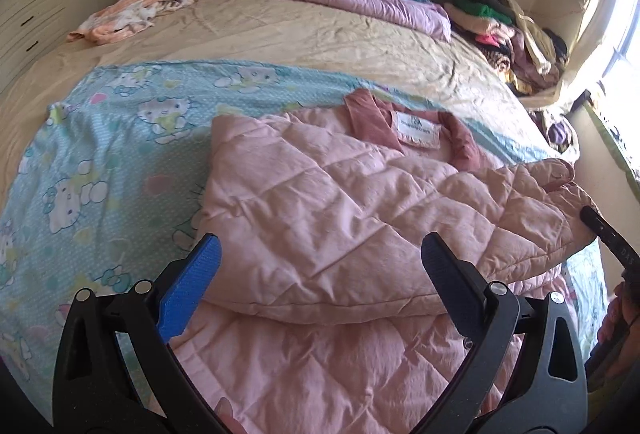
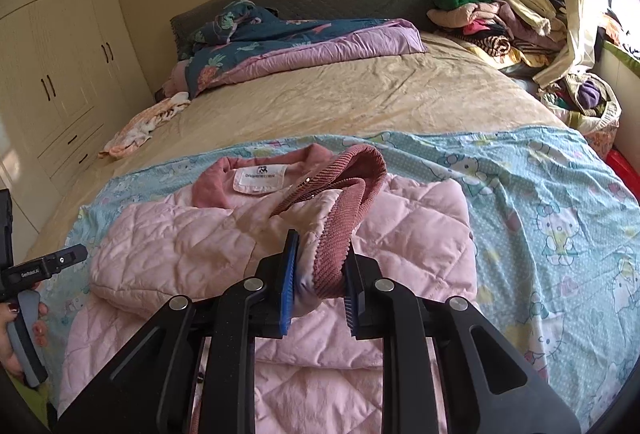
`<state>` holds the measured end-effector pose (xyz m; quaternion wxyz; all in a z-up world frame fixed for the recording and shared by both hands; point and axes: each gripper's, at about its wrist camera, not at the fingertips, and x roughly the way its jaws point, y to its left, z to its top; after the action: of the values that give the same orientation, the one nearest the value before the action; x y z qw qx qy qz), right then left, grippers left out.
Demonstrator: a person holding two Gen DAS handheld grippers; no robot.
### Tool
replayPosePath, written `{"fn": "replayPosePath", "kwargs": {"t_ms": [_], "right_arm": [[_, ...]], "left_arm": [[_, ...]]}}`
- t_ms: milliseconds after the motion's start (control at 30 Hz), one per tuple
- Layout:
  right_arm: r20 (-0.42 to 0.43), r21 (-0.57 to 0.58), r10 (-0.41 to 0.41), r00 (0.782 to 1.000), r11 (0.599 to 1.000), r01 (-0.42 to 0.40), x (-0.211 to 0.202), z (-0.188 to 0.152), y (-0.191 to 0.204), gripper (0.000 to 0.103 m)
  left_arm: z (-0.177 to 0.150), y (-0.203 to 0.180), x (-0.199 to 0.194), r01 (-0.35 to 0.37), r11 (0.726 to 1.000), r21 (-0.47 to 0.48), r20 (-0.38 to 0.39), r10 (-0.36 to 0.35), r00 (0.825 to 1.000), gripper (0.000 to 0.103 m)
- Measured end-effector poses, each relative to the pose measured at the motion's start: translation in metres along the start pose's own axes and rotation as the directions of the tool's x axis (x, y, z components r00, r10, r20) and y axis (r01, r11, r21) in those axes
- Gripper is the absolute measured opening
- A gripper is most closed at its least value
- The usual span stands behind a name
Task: Fold large clothes
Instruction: 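Open the right gripper and release the cuff on the jacket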
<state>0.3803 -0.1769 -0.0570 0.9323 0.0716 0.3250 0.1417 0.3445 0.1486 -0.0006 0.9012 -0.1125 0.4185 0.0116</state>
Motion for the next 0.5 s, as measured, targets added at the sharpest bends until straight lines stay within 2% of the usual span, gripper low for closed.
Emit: {"fn": "replayPosePath", "kwargs": {"t_ms": [233, 333, 433, 467, 500], "right_arm": [[-0.053, 0.045, -0.014, 0.999, 0.999, 0.016, 0.012, -0.017, -0.009, 0.021], [-0.076, 0.074, -0.014, 0.997, 0.997, 0.020, 0.016, -0.022, -0.013, 0.027], [-0.093, 0.096, -0.030, 0.995, 0.995, 0.039, 0.016, -0.025, -0.017, 0.040], [-0.094, 0.106, -0.026, 0.995, 0.994, 0.036, 0.015, -0.026, -0.018, 0.055], [-0.089, 0.109, -0.033, 0.995, 0.993, 0.043, 0.013, -0.027, -0.018, 0.063]], "left_arm": [[0.002, -0.017, 0.026, 0.030, 0.999, 0.017, -0.059, -0.029, 0.998, 0.093], [-0.001, -0.021, 0.039, 0.037, 0.999, 0.022, -0.084, -0.035, 0.996, 0.093], [-0.006, -0.026, 0.053, -0.008, 0.998, 0.056, -0.113, 0.015, 0.994, 0.093], [-0.008, -0.026, 0.058, -0.017, 0.998, 0.066, -0.125, 0.025, 0.992, 0.093], [-0.010, -0.026, 0.061, -0.020, 0.997, 0.071, -0.133, 0.029, 0.991, 0.093]]}}
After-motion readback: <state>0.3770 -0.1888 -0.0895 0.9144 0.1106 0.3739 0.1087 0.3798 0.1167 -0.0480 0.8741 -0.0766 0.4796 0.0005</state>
